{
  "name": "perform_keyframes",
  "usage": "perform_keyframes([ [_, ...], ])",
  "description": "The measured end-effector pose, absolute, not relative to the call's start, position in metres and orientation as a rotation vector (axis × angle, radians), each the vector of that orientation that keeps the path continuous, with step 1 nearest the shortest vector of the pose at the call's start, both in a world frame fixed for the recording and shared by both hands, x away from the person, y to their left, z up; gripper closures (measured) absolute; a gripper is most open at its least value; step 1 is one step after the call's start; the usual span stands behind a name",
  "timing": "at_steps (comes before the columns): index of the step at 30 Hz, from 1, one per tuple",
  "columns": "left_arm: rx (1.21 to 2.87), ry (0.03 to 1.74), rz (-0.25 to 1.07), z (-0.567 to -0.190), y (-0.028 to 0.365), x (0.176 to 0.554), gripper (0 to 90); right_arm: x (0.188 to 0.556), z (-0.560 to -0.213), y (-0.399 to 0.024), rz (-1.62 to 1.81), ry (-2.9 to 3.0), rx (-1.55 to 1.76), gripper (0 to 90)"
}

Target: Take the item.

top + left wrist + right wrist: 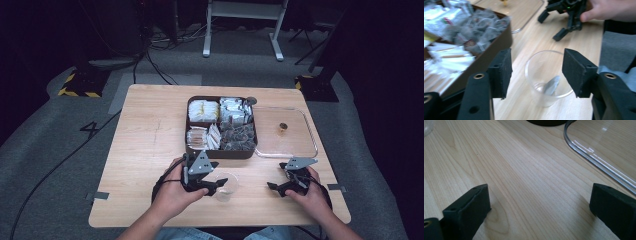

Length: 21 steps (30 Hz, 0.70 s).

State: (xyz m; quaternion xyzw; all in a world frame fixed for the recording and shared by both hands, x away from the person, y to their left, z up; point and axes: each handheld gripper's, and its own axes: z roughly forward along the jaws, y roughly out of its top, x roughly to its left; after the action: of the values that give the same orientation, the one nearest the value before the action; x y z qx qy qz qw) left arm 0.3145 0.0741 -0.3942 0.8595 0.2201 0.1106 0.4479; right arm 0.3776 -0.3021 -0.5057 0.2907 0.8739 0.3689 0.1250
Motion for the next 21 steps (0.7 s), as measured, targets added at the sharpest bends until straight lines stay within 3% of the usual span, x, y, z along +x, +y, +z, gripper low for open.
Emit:
perform_keyframes([
  [21, 2.157, 0.768, 0.388, -0.404, 0.138, 0.310, 29.8, 0.378, -0.506, -0.302, 1.074, 2.546, 0.849, 3.3],
])
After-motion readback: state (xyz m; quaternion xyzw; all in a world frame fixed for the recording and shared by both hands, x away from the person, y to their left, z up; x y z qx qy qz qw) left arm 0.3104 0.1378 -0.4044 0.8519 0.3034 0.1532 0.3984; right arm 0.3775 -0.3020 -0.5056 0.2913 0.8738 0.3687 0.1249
